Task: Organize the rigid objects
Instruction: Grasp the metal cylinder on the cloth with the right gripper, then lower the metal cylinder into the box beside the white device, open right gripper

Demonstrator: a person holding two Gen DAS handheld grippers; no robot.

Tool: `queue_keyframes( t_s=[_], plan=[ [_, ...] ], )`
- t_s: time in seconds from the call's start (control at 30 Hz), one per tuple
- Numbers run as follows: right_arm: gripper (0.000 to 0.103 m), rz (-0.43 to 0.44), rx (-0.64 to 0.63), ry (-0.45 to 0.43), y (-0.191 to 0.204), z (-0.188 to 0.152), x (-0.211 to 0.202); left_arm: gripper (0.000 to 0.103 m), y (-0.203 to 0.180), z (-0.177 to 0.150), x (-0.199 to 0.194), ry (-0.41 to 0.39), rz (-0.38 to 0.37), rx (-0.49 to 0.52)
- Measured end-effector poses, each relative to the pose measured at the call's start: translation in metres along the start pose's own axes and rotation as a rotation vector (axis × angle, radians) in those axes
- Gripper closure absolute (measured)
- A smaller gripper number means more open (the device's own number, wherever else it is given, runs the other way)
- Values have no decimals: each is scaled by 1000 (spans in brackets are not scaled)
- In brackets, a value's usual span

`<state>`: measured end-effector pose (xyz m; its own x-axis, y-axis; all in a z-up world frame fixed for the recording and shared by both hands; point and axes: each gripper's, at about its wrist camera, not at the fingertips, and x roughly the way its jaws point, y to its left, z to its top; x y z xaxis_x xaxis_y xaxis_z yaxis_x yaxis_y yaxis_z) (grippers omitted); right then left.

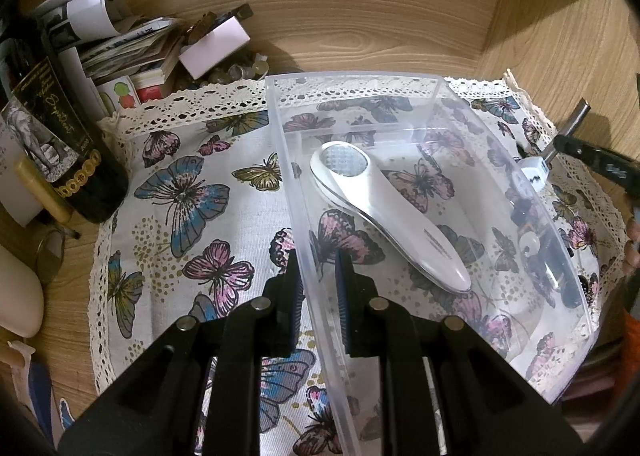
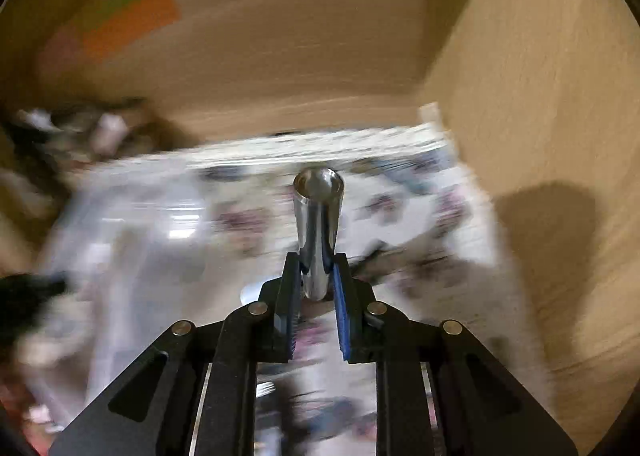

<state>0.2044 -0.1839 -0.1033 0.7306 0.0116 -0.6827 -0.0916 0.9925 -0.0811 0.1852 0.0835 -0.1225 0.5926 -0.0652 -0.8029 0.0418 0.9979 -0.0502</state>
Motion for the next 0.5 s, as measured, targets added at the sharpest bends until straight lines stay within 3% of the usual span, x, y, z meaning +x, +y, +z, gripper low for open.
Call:
queue_keyframes(
  t_s=[0.03,0.13,0.23,0.33,0.5],
  plan=[
    [89,-32,-21,-5,2,-1,1,87,0,0,0,0,0,2],
    [89,13,-28,15,3,-4,4,87,1,0,0,2,-3,2],
    [89,-69,-45,23,3,-7,13,87,2,1,2,4,-5,-3],
    [89,-29,8,39,-6,-5,16,87,3,0,2,4,-7,-6],
    [89,44,35,-30,-11,6,-14,87,4,0,3,10,-10,-7]
  ],
)
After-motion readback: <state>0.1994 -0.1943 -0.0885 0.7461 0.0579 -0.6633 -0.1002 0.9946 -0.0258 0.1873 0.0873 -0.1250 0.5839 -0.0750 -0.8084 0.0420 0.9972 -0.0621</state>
